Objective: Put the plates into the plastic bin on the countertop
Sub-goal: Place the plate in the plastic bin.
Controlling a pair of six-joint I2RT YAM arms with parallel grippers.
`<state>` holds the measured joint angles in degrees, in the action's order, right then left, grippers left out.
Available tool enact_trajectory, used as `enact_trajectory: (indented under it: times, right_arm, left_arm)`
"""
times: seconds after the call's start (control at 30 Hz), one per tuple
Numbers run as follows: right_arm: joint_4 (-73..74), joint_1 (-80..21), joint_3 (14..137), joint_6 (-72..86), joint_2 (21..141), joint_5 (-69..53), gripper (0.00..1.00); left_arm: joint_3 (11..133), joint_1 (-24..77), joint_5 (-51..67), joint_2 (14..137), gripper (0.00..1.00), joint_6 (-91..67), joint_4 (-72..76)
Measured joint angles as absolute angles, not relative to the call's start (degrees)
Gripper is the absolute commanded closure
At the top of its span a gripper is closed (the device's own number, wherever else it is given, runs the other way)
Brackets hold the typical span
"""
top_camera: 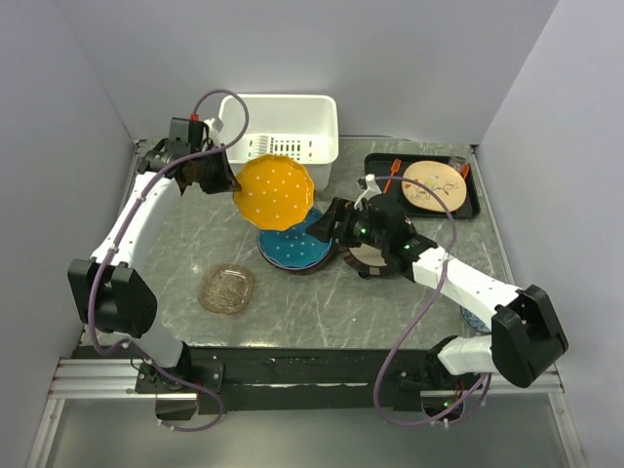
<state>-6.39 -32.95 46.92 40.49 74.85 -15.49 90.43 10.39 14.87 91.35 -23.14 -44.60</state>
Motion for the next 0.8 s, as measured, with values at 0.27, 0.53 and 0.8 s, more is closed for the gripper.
enact_trajectory:
  times: [0.27, 0.53, 0.8]
  right_arm:
    - [-5.2, -32.9, 44.9, 39.7, 71.5, -14.4, 0.02]
    - [-4.4, -32.9, 43.8, 39.0, 68.1, -12.8, 0.00]
    - [-3.7, -32.9, 43.4, 38.4, 66.8, -11.7, 0.00]
  left_arm:
    - [99.0, 9.8, 14.0, 95.6, 0.99, -23.2, -47.1]
    - [108.9, 8.4, 14.6, 101.6, 0.99, -23.7, -48.9]
    - [116.0, 6.2, 15.8, 105.8, 0.99, -25.6, -49.4]
